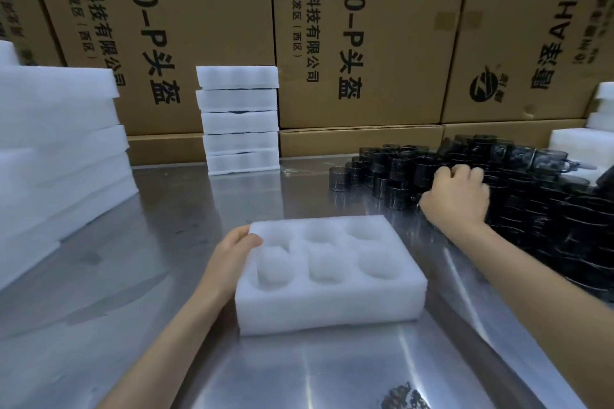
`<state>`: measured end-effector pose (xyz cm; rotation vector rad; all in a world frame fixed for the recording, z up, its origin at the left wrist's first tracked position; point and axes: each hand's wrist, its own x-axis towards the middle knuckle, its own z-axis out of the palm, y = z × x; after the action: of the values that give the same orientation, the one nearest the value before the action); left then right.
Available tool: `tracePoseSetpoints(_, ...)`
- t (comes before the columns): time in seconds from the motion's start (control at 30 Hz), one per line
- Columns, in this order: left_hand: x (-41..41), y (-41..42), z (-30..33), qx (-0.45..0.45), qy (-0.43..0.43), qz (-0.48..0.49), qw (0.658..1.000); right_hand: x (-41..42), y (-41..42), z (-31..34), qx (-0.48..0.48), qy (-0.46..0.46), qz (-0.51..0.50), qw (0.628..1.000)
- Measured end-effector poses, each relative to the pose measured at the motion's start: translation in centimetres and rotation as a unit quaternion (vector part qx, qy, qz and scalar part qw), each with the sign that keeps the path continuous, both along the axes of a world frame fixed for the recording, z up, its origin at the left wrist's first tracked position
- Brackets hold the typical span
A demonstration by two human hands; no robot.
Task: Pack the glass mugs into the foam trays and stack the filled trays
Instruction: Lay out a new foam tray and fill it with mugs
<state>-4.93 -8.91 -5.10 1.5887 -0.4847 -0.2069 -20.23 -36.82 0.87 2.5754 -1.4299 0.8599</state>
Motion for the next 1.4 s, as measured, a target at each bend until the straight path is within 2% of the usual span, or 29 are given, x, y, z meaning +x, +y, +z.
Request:
tracePoseSetpoints(0.07,0.0,0.1,0.0,0.004,-0.012,0.004,1.0,-0.5,-0.8,0.6,-0.027,0.077,-0.068,0.994)
tracePoseSetpoints(0.13,-0.2,0.1,0.0,0.007,-0.011,0.006,1.0,-0.9,-1.4,0.4,-0.035,0.111,-0.112,0.987)
tracePoseSetpoints(0.23,-0.4,0.1,0.1,0.012,-0.007,0.007,1.0,-1.2,-2.1,0.0,-0.062,0.14,-0.144,0.978)
tracePoseSetpoints(0.33,-0.4,0.1,0.1,0.018,-0.016,0.013,1.0,-1.4,-2.4,0.9,-0.05,0.178,-0.148,0.972)
tracePoseSetpoints(0.43,-0.4,0.2,0.1,0.025,-0.013,0.02,0.999,-1.8,-2.3,2.0,-0.015,0.16,-0.14,0.977)
tracePoseSetpoints(0.53,-0.7,0.2,0.2,0.026,-0.013,0.017,0.999,-2.2,-1.4,2.9,-0.008,0.098,-0.12,0.988)
tracePoseSetpoints(0.6,-0.7,0.2,0.2,0.023,-0.012,0.015,1.0,-2.4,0.0,3.2,-0.041,0.028,-0.069,0.996)
tracePoseSetpoints(0.7,-0.8,0.1,0.2,0.023,-0.01,0.019,0.999,-2.2,3.5,3.4,-0.044,-0.087,0.105,0.99)
tracePoseSetpoints(0.8,-0.8,0.1,0.2,0.016,-0.001,0.025,1.0,-1.2,7.8,3.2,-0.048,-0.12,0.298,0.946)
tracePoseSetpoints(0.9,-0.8,0.1,0.1,0.017,-0.012,0.024,0.999,0.5,11.3,2.7,-0.083,-0.122,0.41,0.9)
tracePoseSetpoints(0.97,-0.9,0.0,0.2,0.02,-0.019,0.024,0.999,1.8,12.7,2.1,-0.099,-0.107,0.451,0.881)
tracePoseSetpoints(1.13,-0.7,-0.1,0.2,0.014,-0.024,0.027,0.999,4.2,13.8,0.1,-0.086,-0.032,0.473,0.876)
tracePoseSetpoints(1.23,-0.7,-0.1,0.2,0.019,-0.029,0.026,0.999,4.4,13.7,-0.5,-0.079,-0.018,0.477,0.875)
tracePoseSetpoints(1.4,-0.8,0.0,0.1,0.031,-0.051,0.029,0.998,4.3,13.7,-1.0,-0.059,0.033,0.514,0.855)
